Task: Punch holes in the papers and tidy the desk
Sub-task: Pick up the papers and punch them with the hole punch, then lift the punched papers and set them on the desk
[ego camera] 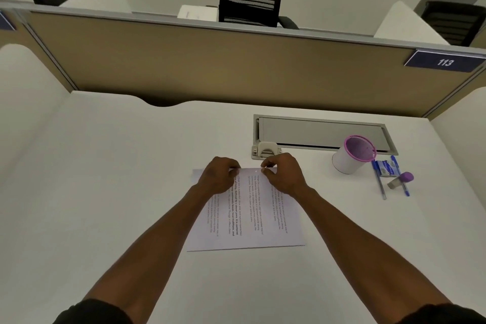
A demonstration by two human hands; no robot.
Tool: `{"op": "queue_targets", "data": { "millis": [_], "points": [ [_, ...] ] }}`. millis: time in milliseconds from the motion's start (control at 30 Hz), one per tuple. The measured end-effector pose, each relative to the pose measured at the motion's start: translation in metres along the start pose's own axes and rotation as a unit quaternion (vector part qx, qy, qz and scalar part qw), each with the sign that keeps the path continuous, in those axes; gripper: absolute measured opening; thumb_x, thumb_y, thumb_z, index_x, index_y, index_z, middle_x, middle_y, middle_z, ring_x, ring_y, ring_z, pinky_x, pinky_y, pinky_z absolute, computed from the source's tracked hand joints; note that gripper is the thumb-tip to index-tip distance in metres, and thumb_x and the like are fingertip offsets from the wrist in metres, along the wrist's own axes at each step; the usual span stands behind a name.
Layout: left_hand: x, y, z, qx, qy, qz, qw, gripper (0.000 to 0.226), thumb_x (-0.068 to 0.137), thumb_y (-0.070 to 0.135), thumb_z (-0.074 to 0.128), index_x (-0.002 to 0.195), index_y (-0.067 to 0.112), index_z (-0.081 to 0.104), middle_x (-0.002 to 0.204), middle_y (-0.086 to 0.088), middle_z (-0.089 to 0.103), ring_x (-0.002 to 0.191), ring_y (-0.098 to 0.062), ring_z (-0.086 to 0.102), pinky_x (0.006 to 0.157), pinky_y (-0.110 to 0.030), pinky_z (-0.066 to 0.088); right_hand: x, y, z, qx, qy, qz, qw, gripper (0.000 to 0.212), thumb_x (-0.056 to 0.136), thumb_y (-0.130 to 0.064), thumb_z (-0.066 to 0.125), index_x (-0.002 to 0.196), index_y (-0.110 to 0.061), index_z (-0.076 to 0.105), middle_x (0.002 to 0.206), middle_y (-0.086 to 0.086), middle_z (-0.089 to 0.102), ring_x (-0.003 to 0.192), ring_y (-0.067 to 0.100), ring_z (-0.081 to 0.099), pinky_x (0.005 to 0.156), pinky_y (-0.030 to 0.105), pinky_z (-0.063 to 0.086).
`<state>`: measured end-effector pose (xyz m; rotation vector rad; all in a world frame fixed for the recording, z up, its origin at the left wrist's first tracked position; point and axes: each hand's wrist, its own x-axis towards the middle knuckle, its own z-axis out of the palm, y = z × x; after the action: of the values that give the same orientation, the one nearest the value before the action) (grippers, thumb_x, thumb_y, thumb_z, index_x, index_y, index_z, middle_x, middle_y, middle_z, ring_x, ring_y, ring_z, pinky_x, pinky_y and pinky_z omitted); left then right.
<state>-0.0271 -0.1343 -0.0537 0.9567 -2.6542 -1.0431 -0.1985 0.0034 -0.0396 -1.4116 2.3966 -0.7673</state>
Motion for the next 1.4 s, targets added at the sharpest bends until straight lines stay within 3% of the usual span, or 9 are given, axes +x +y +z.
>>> {"op": "queue_targets", "data": {
  "millis": [167,300,400,567,733,867,1033,1133,1400],
  "points": [
    [-0.023,-0.020,-0.014,-0.060,0.065,-0.023,0.996,0.015,0.094,0.009,0.063,0.098,0.002,0.075,0.098,-0.011,0.076,0.092,-0.023,0.068,0.087,-0.028,0.051,-0.026,-0.007,-0.002,0.044,0.167,-0.005,0.985,0.038,0.082,-0.025,0.074,0.116,-0.011,0.066,0.121,0.011,0.064,0.118,0.028,0.054,0.103,0.036,0.038],
    [-0.049,-0.040,-0.026,-0.130,0.127,-0.078,0.980,0.012,0.093,0.015,0.065,0.093,0.012,0.076,0.089,0.001,0.075,0.084,-0.013,0.068,0.075,-0.021,0.047,-0.071,-0.008,-0.003,0.190,0.280,0.199,0.920,0.073,0.082,-0.044,0.072,0.143,-0.034,0.033,0.138,0.002,0.047,0.122,0.017,0.050,0.096,0.032,0.043],
    [-0.068,-0.048,-0.029,-0.247,0.140,-0.141,0.948,0.016,0.095,0.019,0.062,0.086,0.022,0.074,0.080,0.007,0.075,0.075,-0.005,0.068,0.067,-0.021,0.049,-0.104,-0.013,0.009,0.389,0.189,0.342,0.834,0.080,0.079,-0.050,0.073,0.144,-0.040,0.027,0.130,0.002,0.053,0.115,0.021,0.057,0.092,0.039,0.049],
    [-0.097,-0.035,-0.014,-0.418,0.157,-0.171,0.879,0.014,0.097,0.012,0.061,0.093,0.013,0.075,0.089,-0.004,0.077,0.083,-0.019,0.069,0.074,-0.032,0.055,-0.125,-0.032,0.025,0.602,0.039,0.286,0.745,0.041,0.087,-0.025,0.069,0.127,-0.020,0.059,0.114,0.006,0.072,0.104,0.027,0.068,0.082,0.038,0.058],
    [-0.129,-0.017,0.006,-0.451,0.195,-0.167,0.855,0.013,0.098,0.019,0.061,0.100,0.017,0.074,0.095,0.000,0.077,0.090,-0.019,0.073,0.074,-0.028,0.057,-0.123,-0.055,0.008,0.568,0.088,0.205,0.793,0.020,0.093,-0.013,0.062,0.108,-0.023,0.071,0.108,0.003,0.074,0.096,0.023,0.072,0.073,0.032,0.059],
    [-0.140,-0.003,-0.001,-0.418,0.202,-0.139,0.875,0.013,0.100,0.024,0.058,0.103,0.024,0.071,0.097,0.006,0.076,0.091,-0.016,0.073,0.075,-0.029,0.059,-0.123,-0.064,-0.014,0.514,0.099,0.139,0.841,0.019,0.094,-0.017,0.061,0.111,-0.022,0.069,0.106,0.002,0.074,0.096,0.024,0.071,0.077,0.039,0.060],
    [-0.145,0.022,-0.026,-0.381,0.211,-0.095,0.895,0.026,0.098,0.030,0.061,0.122,0.038,0.060,0.105,0.020,0.071,0.094,0.003,0.068,0.064,-0.009,0.053,-0.126,-0.070,-0.034,0.463,0.099,0.083,0.877,0.019,0.096,-0.019,0.059,0.110,-0.027,0.068,0.102,-0.003,0.074,0.092,0.019,0.071,0.073,0.032,0.060],
    [-0.146,0.033,-0.031,-0.368,0.209,-0.070,0.904,0.030,0.098,0.031,0.060,0.128,0.036,0.057,0.113,0.021,0.068,0.098,-0.002,0.069,0.066,-0.014,0.057,-0.134,-0.069,-0.031,0.459,0.082,0.078,0.881,0.019,0.096,-0.017,0.059,0.113,-0.021,0.066,0.105,-0.001,0.073,0.097,0.022,0.070,0.083,0.041,0.060],
    [-0.159,0.045,-0.034,-0.350,0.240,-0.041,0.905,0.019,0.101,0.031,0.049,0.095,0.039,0.066,0.095,0.015,0.074,0.088,-0.005,0.071,0.070,-0.013,0.055,-0.147,-0.070,-0.039,0.467,0.099,0.059,0.877,0.019,0.096,-0.018,0.058,0.111,-0.024,0.068,0.106,0.000,0.073,0.096,0.023,0.070,0.081,0.040,0.060]
  ]
}}
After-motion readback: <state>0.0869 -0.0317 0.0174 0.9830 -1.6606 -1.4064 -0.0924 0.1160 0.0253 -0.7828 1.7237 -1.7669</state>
